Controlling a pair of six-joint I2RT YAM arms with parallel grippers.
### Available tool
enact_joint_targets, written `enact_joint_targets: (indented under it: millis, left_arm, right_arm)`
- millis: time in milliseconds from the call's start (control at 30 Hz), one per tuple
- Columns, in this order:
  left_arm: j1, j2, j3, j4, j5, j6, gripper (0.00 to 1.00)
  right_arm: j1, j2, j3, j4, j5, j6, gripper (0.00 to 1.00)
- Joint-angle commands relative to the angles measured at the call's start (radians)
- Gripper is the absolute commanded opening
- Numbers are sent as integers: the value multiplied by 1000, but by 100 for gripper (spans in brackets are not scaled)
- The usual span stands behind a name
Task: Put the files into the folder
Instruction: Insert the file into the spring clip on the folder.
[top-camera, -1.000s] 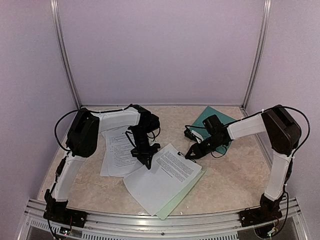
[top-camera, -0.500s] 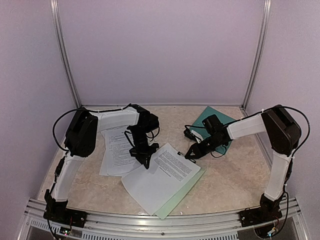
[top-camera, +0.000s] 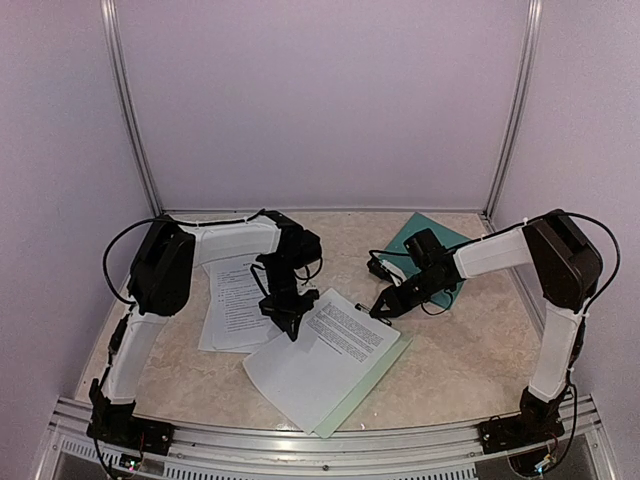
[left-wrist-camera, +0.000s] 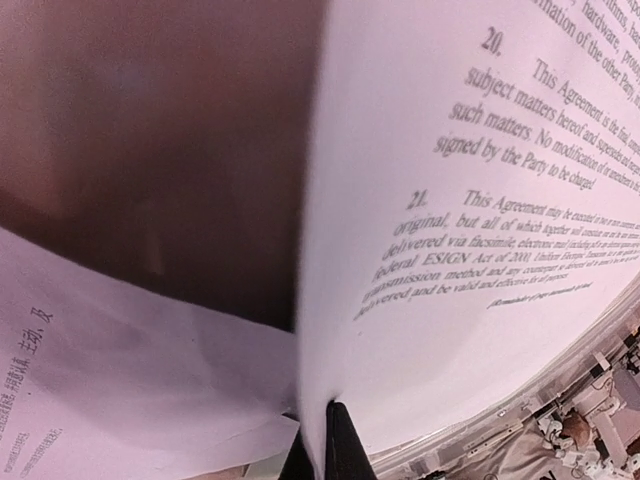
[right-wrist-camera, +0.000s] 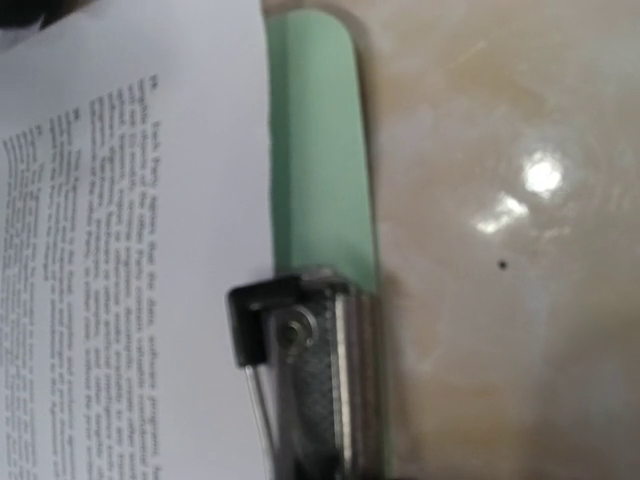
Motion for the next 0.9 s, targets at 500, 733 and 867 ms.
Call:
enact_joint_targets:
  millis: [500, 733, 867]
  left_arm:
    - [-26, -43, 7, -195, 3, 13, 0]
    - [-19, -34, 28, -200, 10, 9, 0]
    - [-19, -21, 38, -202, 16, 10, 0]
  right_arm:
    - [14, 17, 29, -47, 14, -4, 0]
    - [22, 22, 41, -53, 14, -4, 0]
    - [25, 24, 43, -54, 14, -4, 0]
